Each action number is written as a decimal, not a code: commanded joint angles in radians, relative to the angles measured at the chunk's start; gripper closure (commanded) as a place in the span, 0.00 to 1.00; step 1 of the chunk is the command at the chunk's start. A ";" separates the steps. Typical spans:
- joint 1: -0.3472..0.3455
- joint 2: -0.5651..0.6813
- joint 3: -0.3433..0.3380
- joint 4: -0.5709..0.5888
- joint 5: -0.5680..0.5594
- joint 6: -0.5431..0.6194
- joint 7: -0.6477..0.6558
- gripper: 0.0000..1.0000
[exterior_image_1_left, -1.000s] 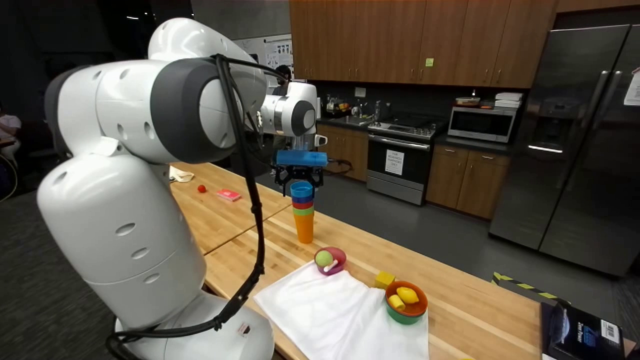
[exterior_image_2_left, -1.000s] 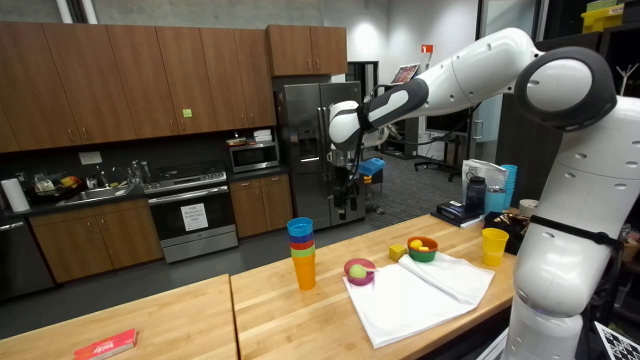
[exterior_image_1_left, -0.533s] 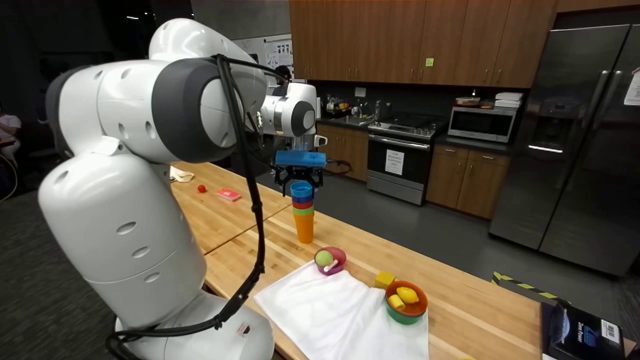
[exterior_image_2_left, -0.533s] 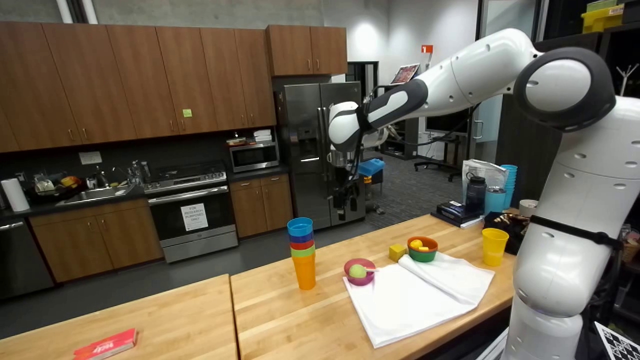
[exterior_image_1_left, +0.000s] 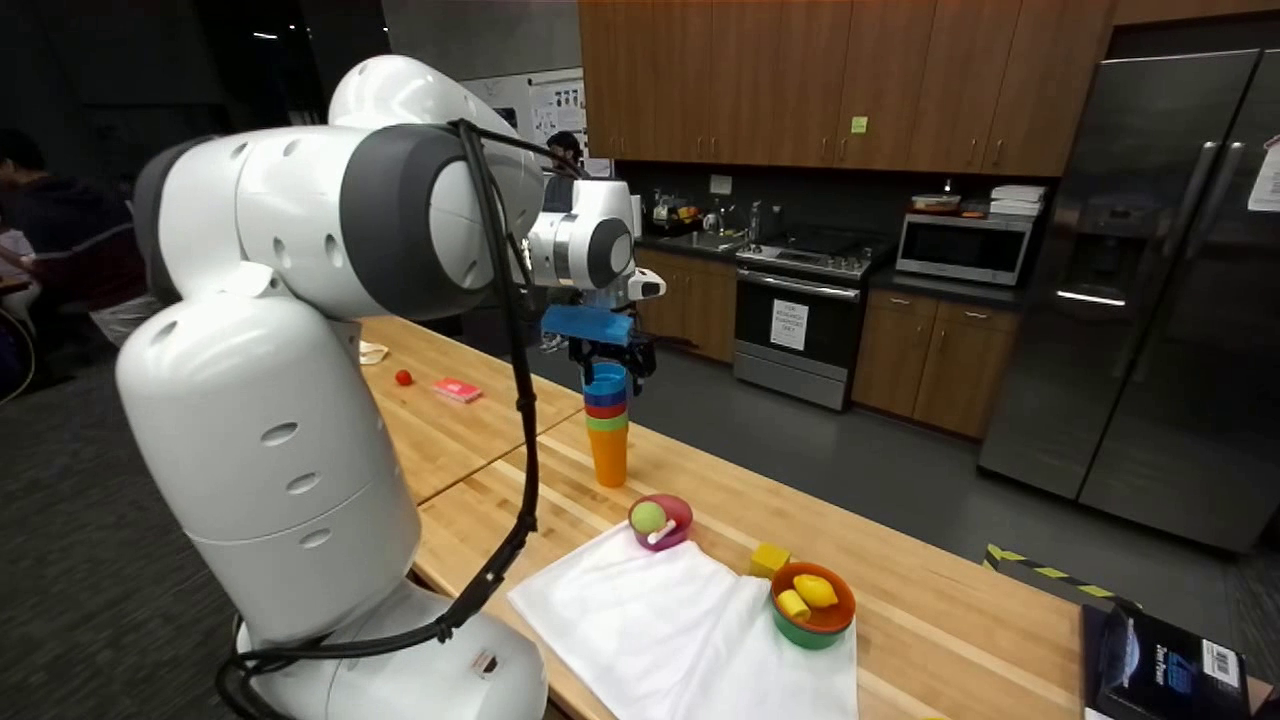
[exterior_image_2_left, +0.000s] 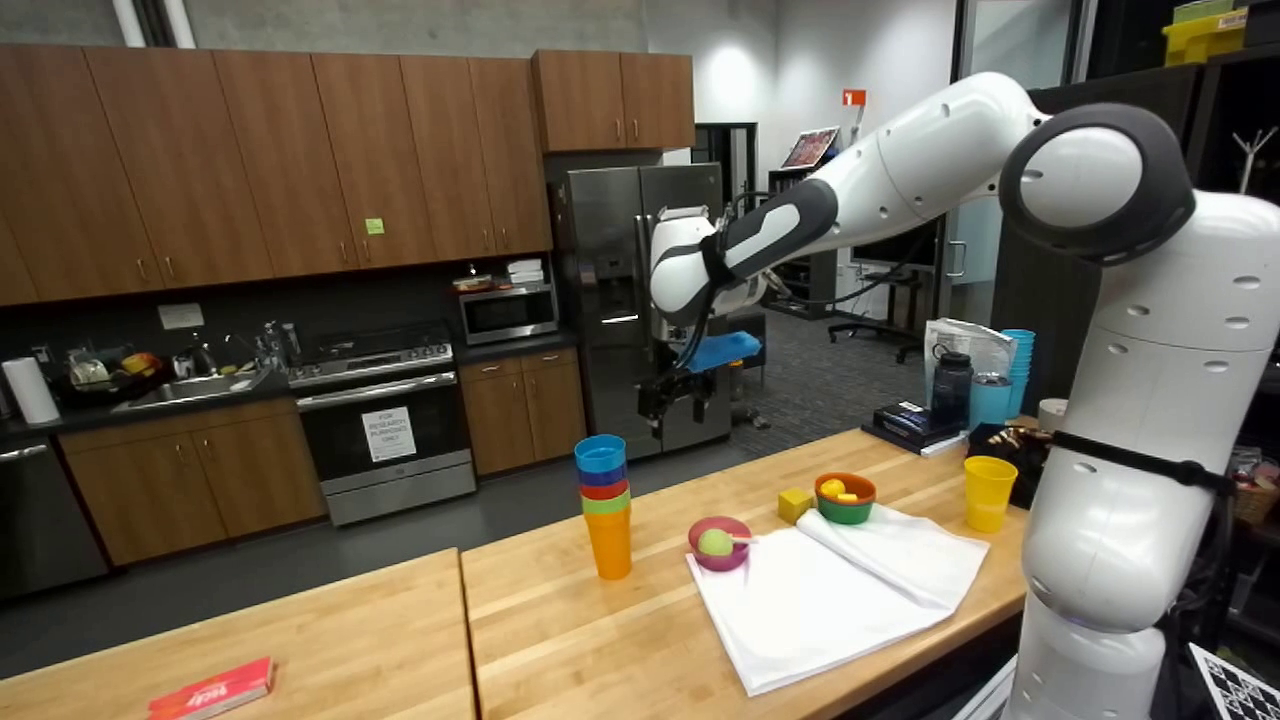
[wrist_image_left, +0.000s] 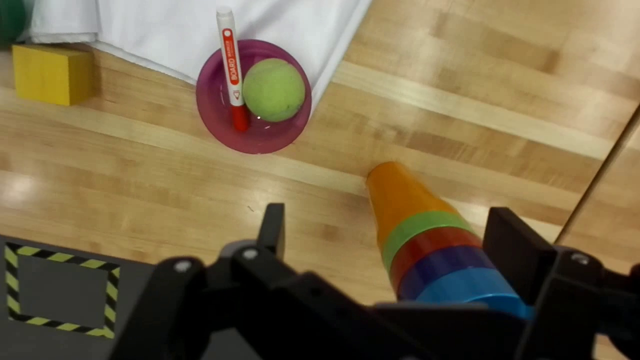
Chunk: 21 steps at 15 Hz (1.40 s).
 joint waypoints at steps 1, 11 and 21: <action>-0.017 0.011 0.016 0.003 -0.025 0.014 0.060 0.00; -0.019 0.033 0.022 0.012 -0.052 0.033 0.149 0.00; -0.022 0.062 0.016 0.074 0.162 -0.081 0.076 0.00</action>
